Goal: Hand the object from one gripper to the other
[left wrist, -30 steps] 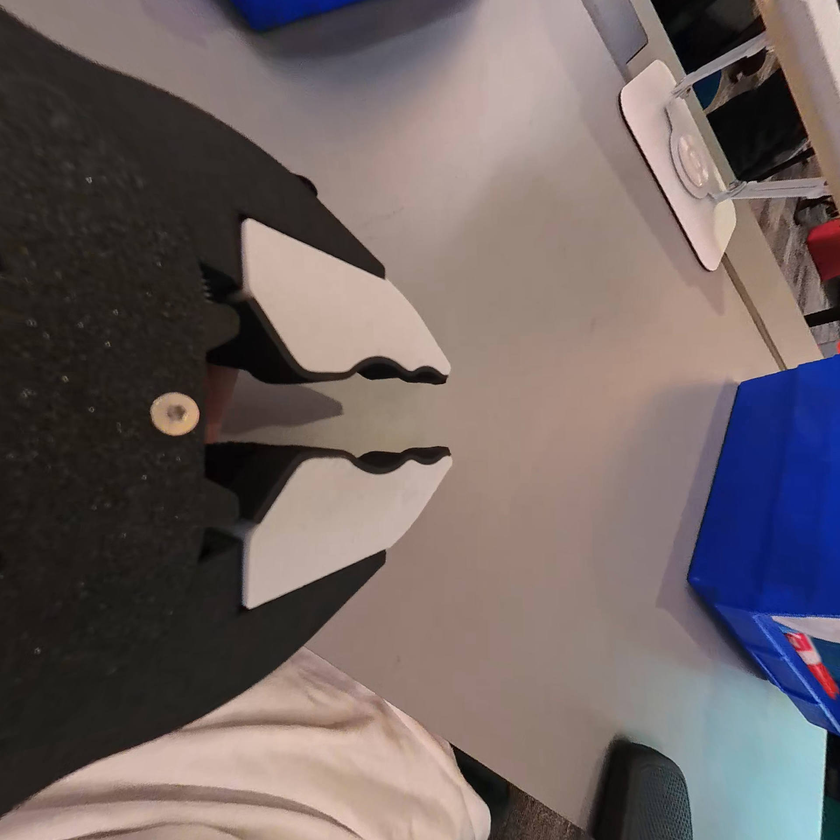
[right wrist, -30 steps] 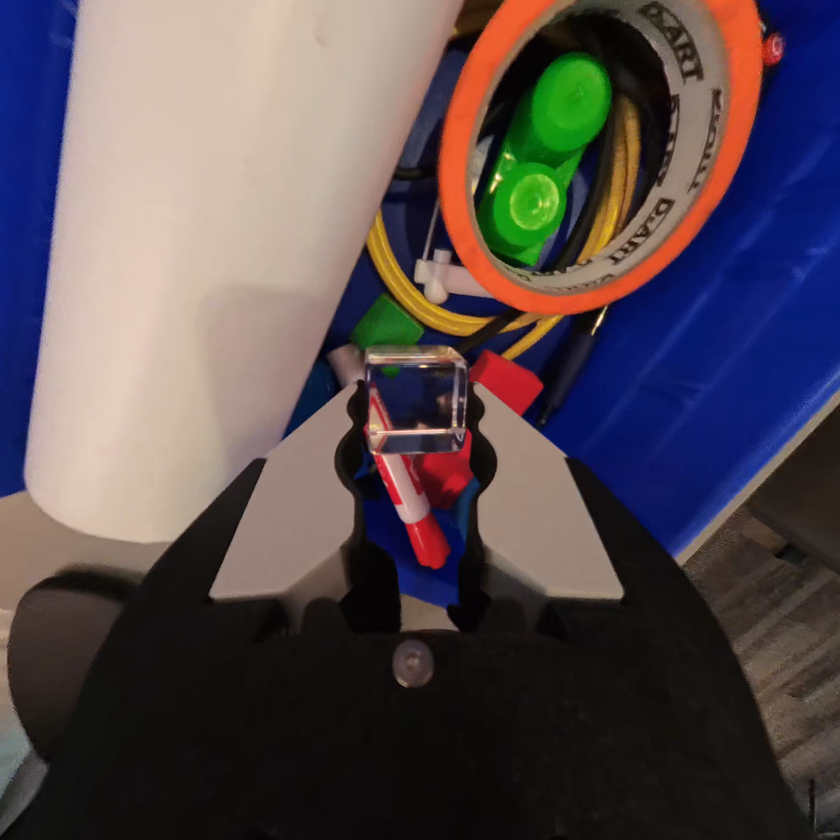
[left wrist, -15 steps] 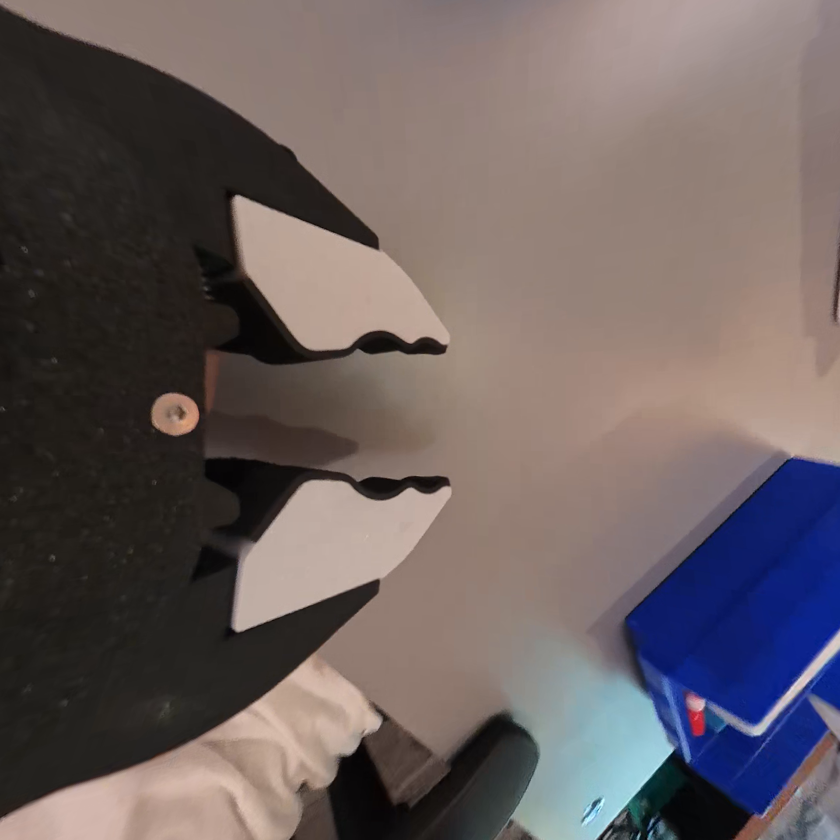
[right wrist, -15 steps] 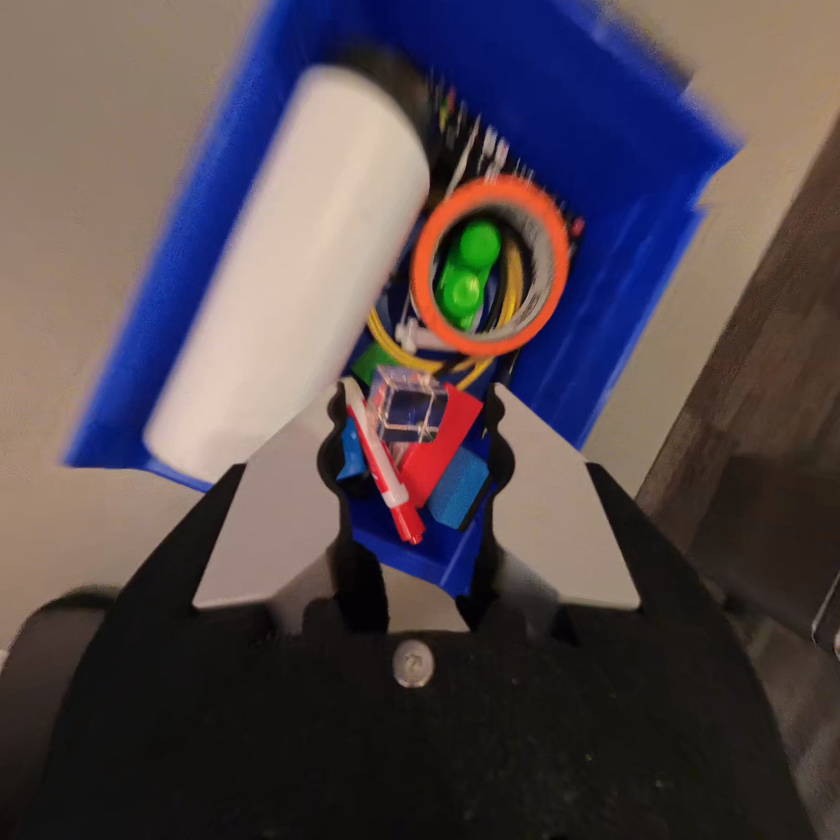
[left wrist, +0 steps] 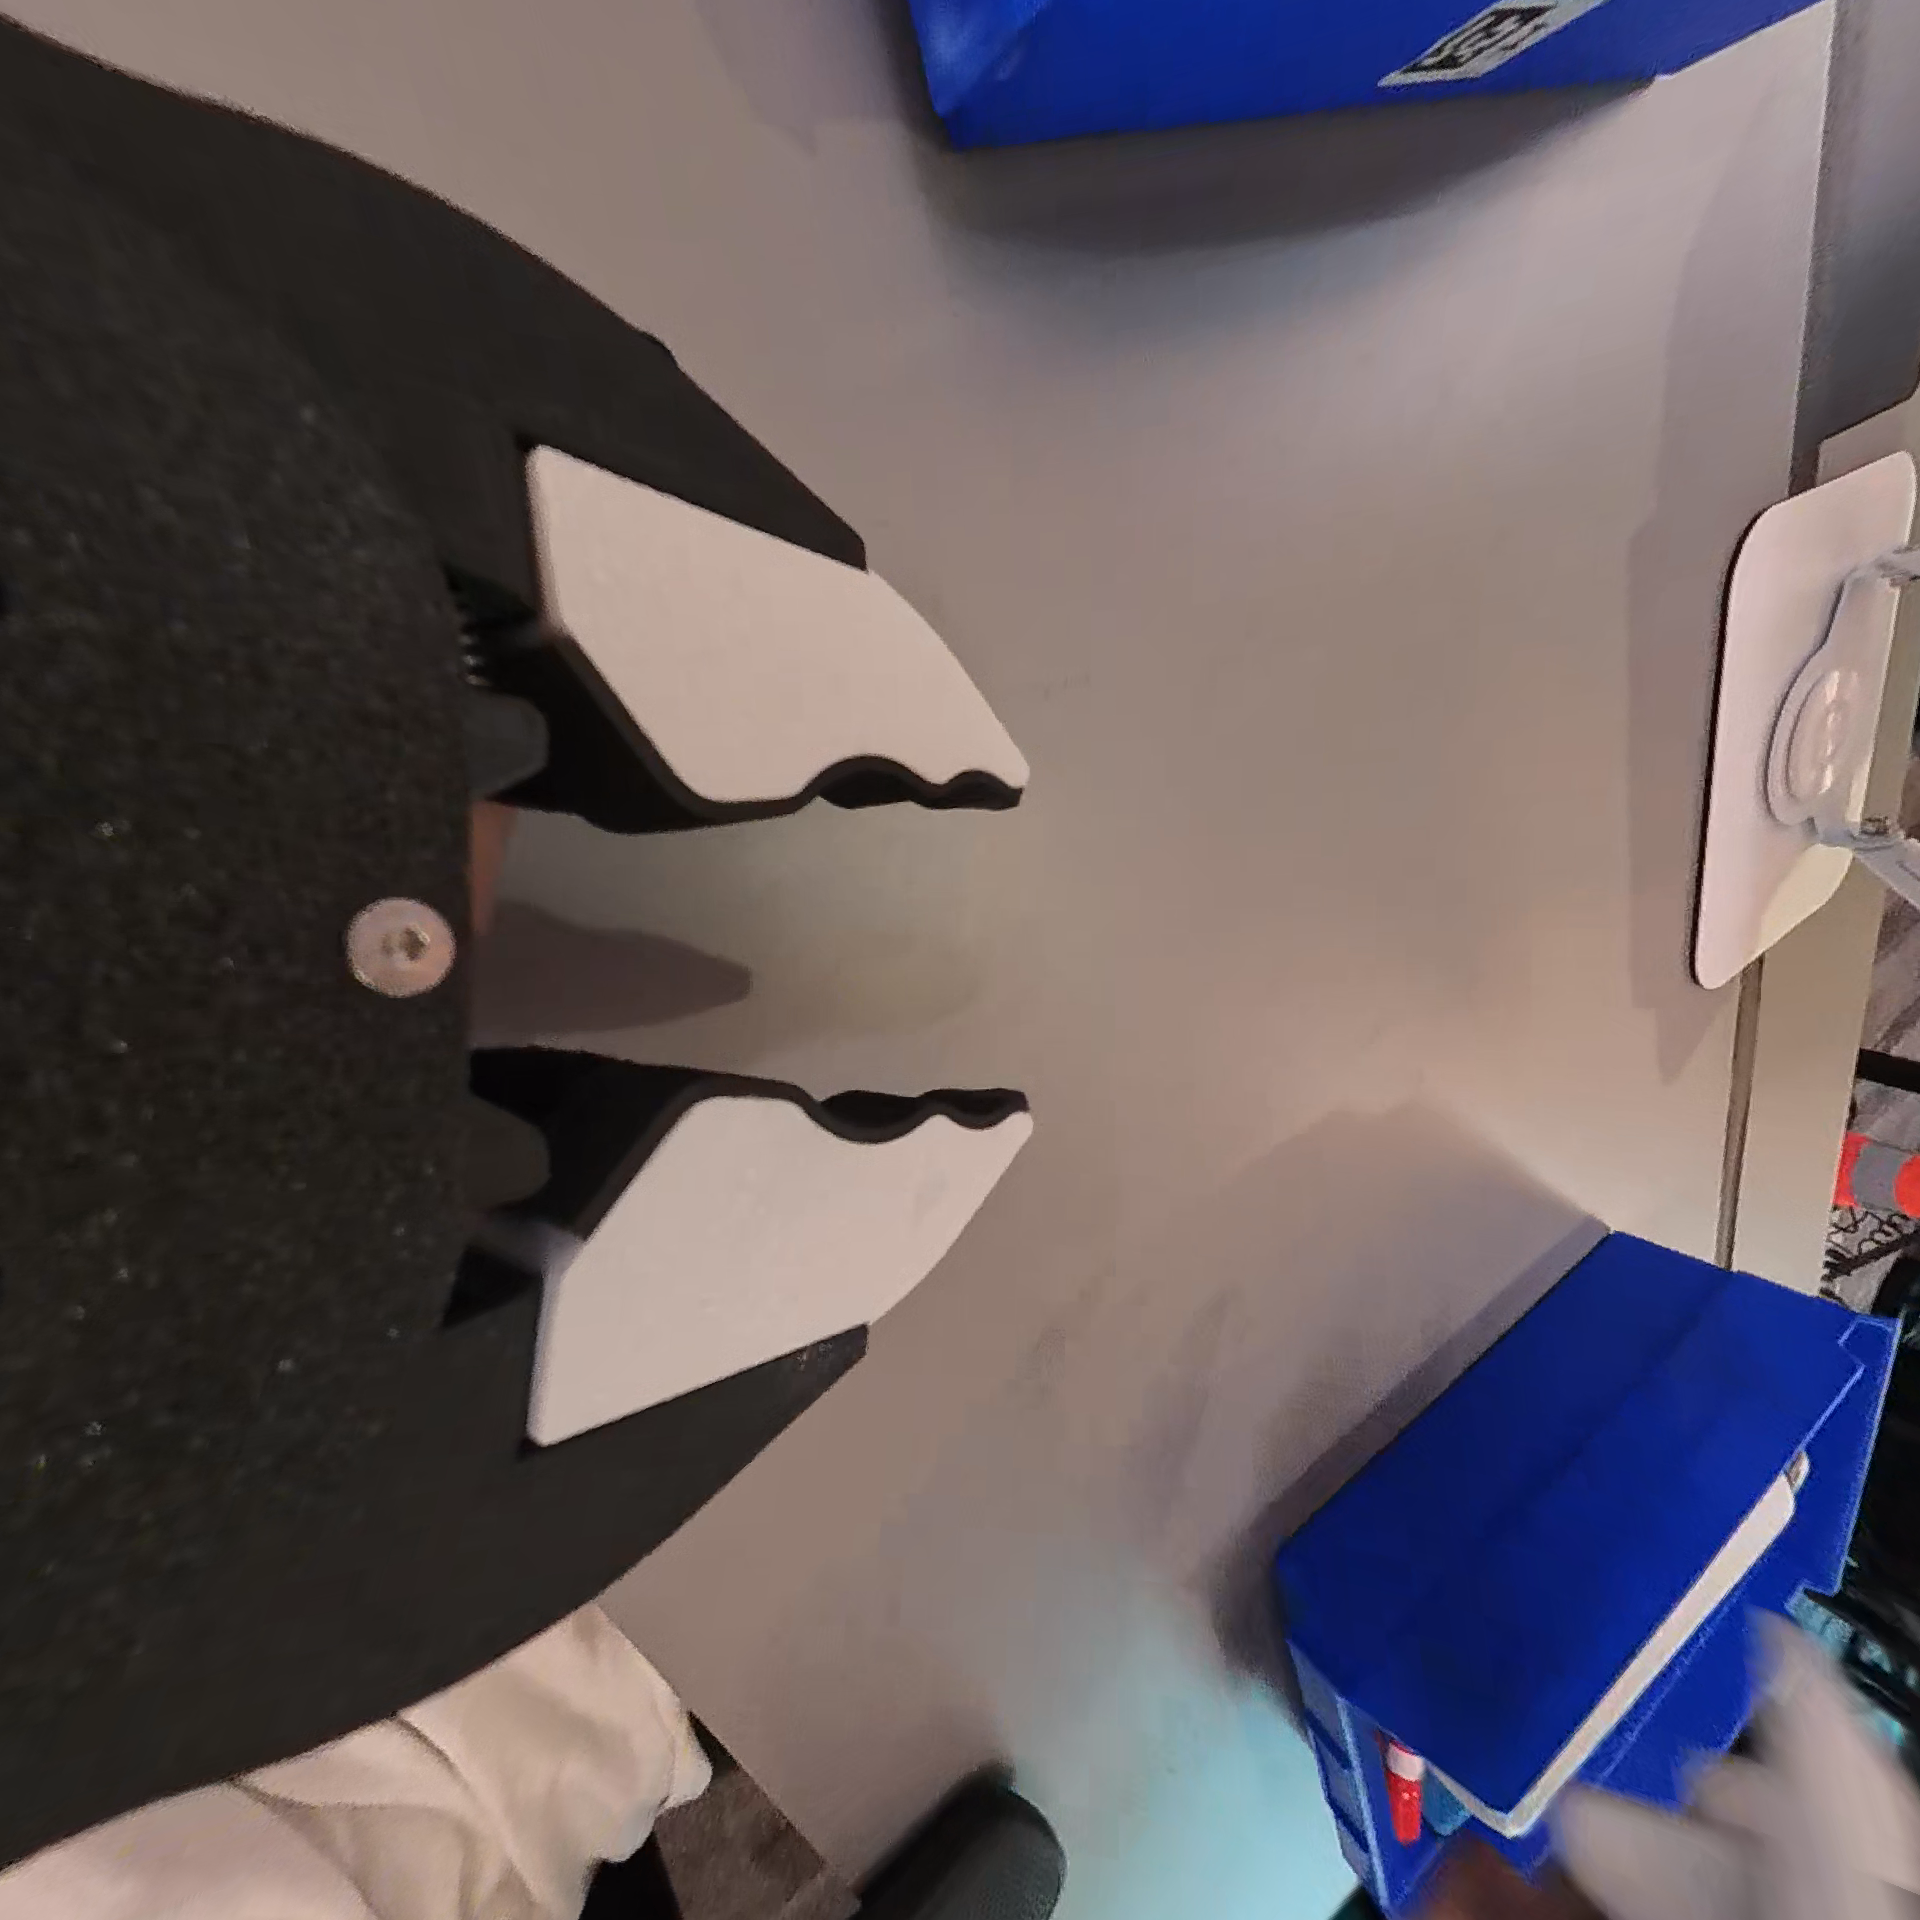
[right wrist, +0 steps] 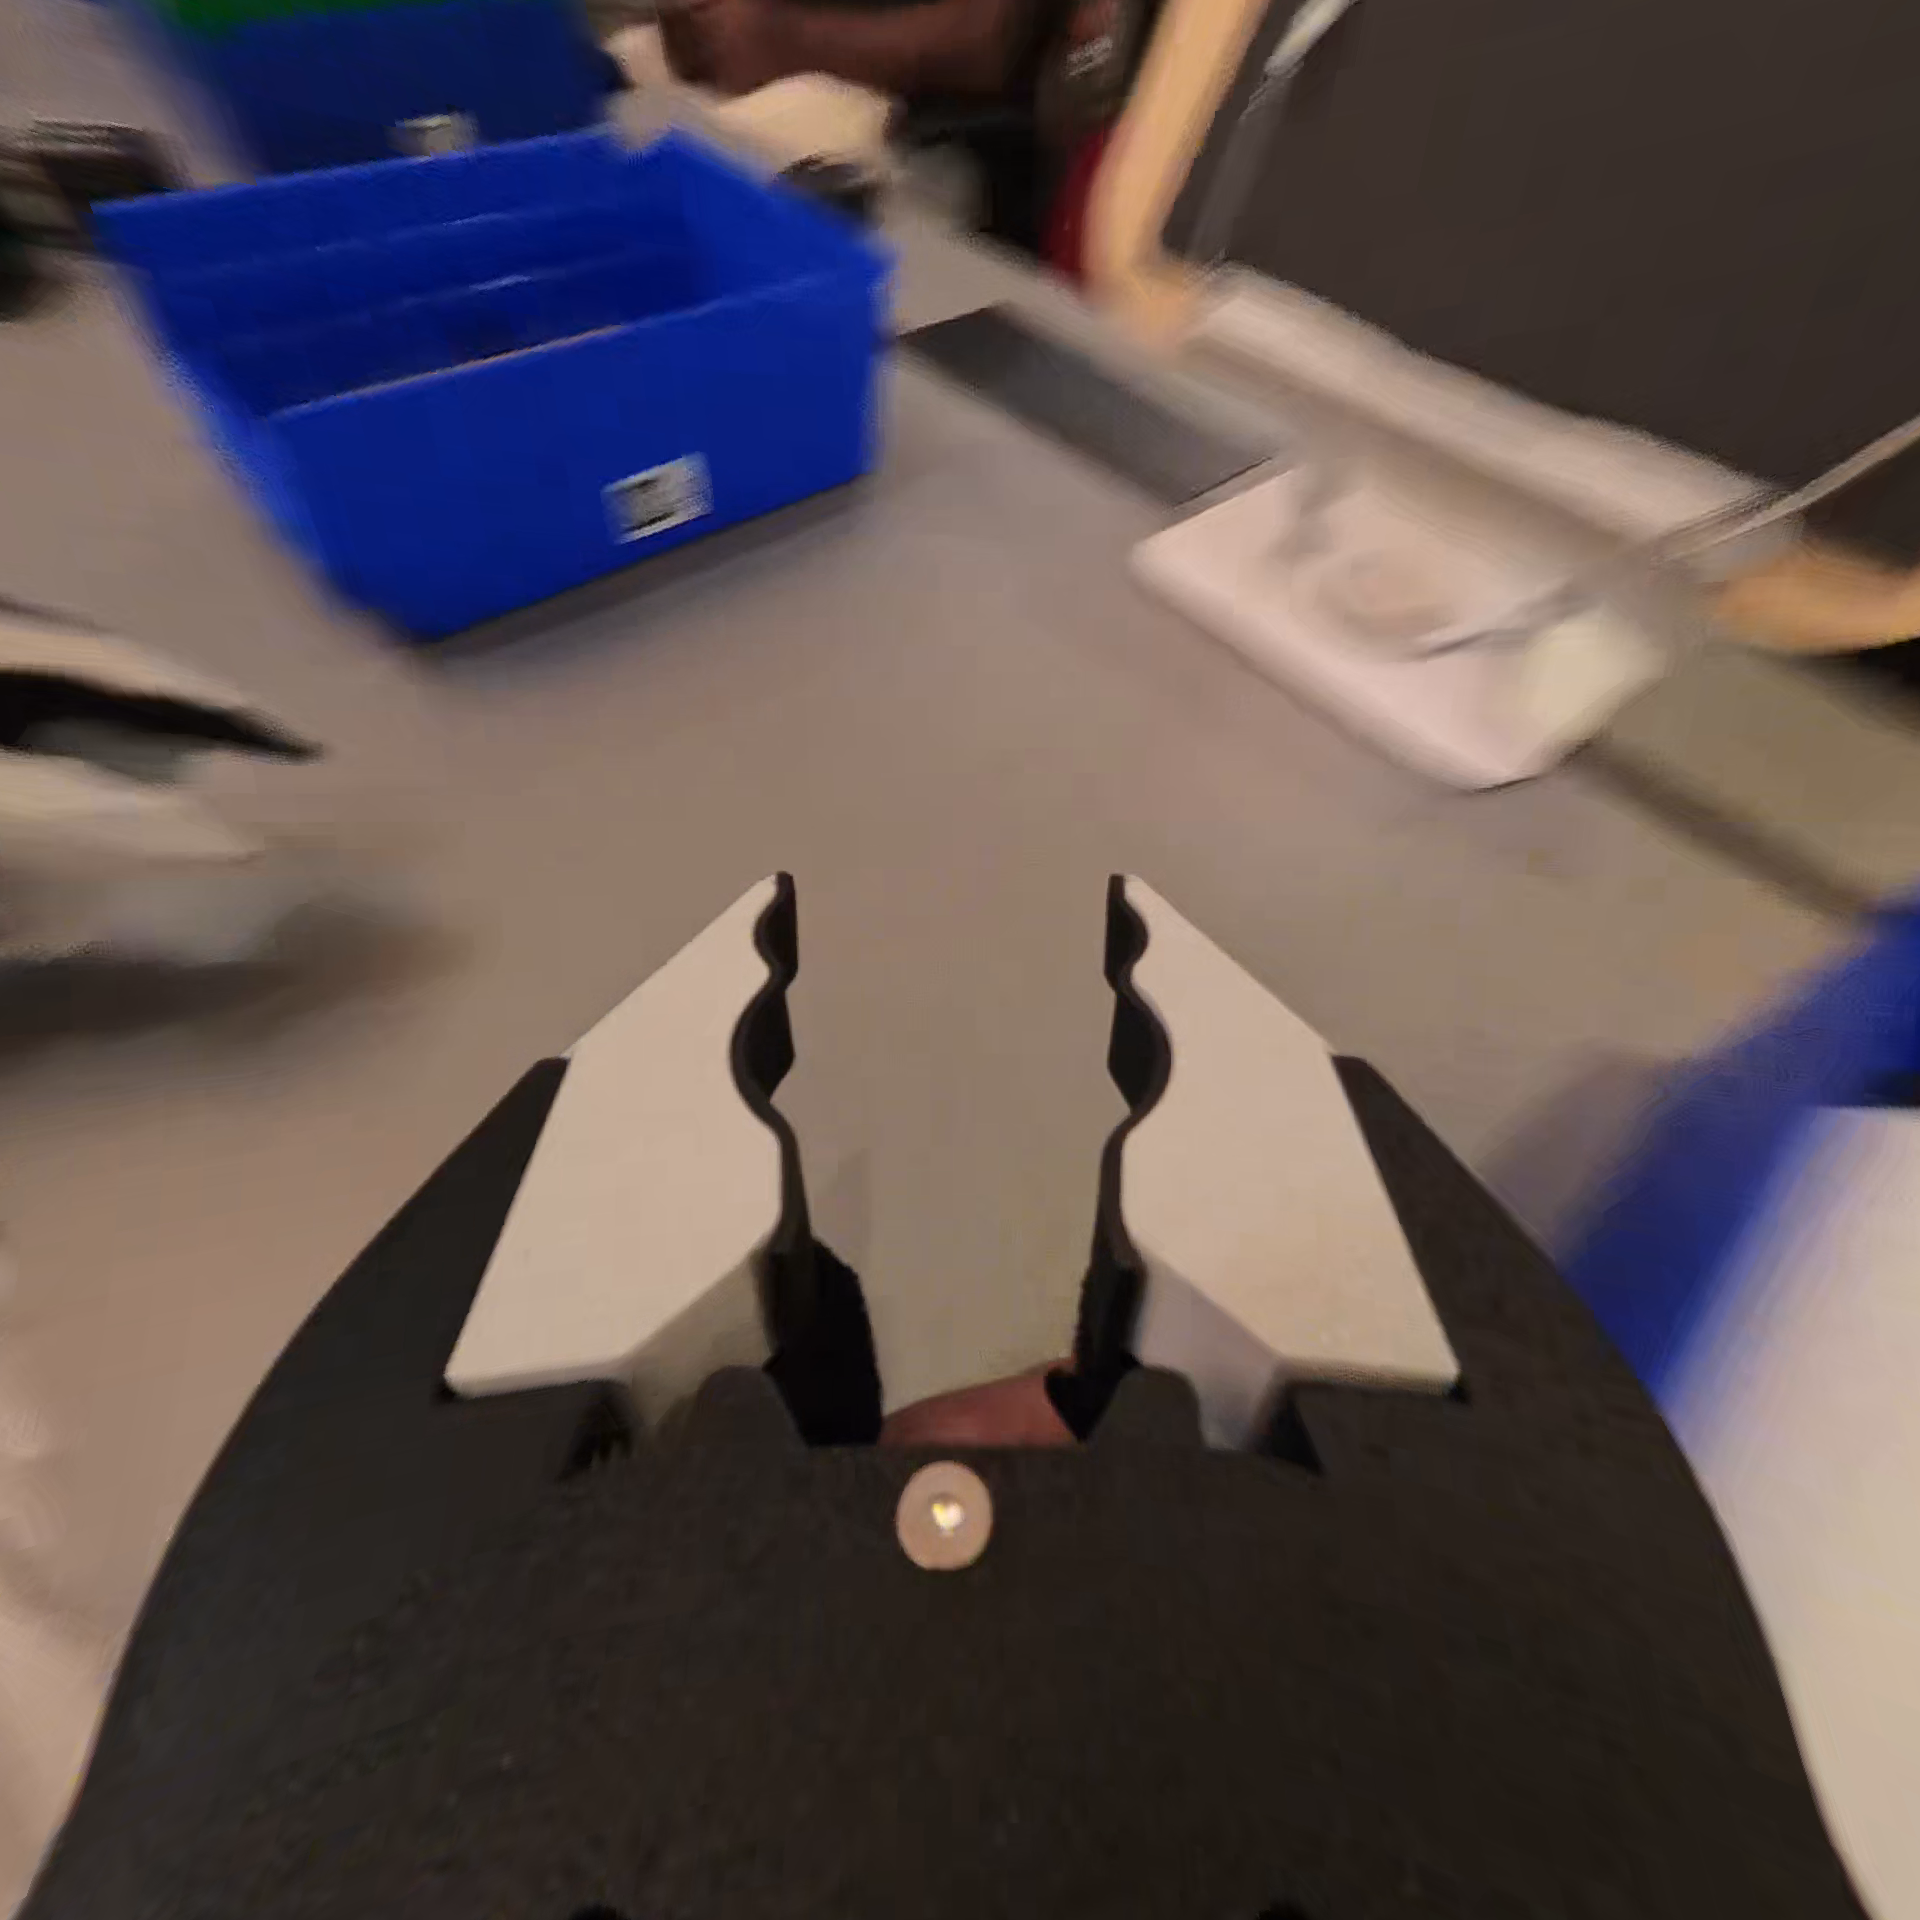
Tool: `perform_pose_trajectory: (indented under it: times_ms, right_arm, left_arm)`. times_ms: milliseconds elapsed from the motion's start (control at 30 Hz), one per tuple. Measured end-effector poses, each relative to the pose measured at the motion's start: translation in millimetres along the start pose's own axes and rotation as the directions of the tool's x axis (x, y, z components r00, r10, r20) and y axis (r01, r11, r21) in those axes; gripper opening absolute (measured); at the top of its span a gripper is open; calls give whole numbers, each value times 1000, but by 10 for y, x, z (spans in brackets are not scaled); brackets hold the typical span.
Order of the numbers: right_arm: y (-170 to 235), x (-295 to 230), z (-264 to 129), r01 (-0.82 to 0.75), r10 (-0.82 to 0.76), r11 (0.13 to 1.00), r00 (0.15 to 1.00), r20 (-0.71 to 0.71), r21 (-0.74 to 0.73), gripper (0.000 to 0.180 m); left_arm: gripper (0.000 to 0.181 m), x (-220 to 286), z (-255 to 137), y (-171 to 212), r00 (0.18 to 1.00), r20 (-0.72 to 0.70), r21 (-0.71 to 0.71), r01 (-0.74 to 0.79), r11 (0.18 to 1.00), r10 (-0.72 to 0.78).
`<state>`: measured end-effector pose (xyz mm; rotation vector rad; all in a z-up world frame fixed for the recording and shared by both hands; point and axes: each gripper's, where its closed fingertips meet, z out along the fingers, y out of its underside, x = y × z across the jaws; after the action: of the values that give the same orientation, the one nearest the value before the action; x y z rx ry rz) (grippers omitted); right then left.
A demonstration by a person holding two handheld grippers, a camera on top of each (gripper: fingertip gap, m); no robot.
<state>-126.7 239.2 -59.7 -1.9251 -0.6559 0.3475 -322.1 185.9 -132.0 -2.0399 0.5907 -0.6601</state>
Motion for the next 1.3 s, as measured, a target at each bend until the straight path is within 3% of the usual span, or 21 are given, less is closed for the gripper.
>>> perform_pose_trajectory:
  times_ms: [67, 133, 300, 433, 533, 633, 733, 833, 933, 1067, 1300]
  right_arm:
    - [377, -482, 130, -111, 110, 994, 985, 134, -7, 60]
    - [502, -681, 126, -181, 168, 982, 971, 167, 62, 58]
    - [606, -564, 89, -71, 69, 994, 997, 29, 81, 55]
    - [689, -643, 172, -157, 150, 986, 983, 110, 55, 53]
    - [727, -679, 199, -135, 131, 990, 984, 122, 28, 53]
    - [728, -711, 200, -101, 96, 994, 988, 122, 32, 52]
    - [793, -752, 232, -62, 61, 998, 991, 123, 1, 52]
    - [840, -838, 261, -29, 32, 999, 989, 148, -23, 52]
    - [886, -907, 276, 9, -2, 999, 987, 161, -47, 53]
    - [904, -949, 271, 32, -22, 998, 985, 173, -53, 53]
    - [915, -970, 249, 21, -9, 998, 980, 200, -58, 53]
  left_arm:
    - [51, 34, -12, -2, 1000, -7, -7, -30, 1000, 30]
    - [50, 57, -32, -22, 998, -5, -2, -59, 998, 59]
    - [51, 271, -164, -134, 990, -89, 25, -108, 994, 110]
    - [58, 300, -430, -429, 977, -164, 51, -127, 991, 134]
    - [58, -158, -678, -661, 980, -58, 6, -193, 981, 193]
    - [41, -976, -890, -798, 980, 126, -138, -134, 981, 152]
    - [47, -1811, -891, -971, 946, 279, -251, -92, 964, 163]
    - [59, -2521, -665, -938, 883, 387, -476, -54, 878, 264]
    - [65, -2854, -270, -876, 891, 400, -597, 75, 799, 215]
    - [77, -3135, 108, -804, 852, 489, -639, 202, 743, 189]
    - [82, -3341, 154, -534, 755, 590, -676, 269, 686, 286]
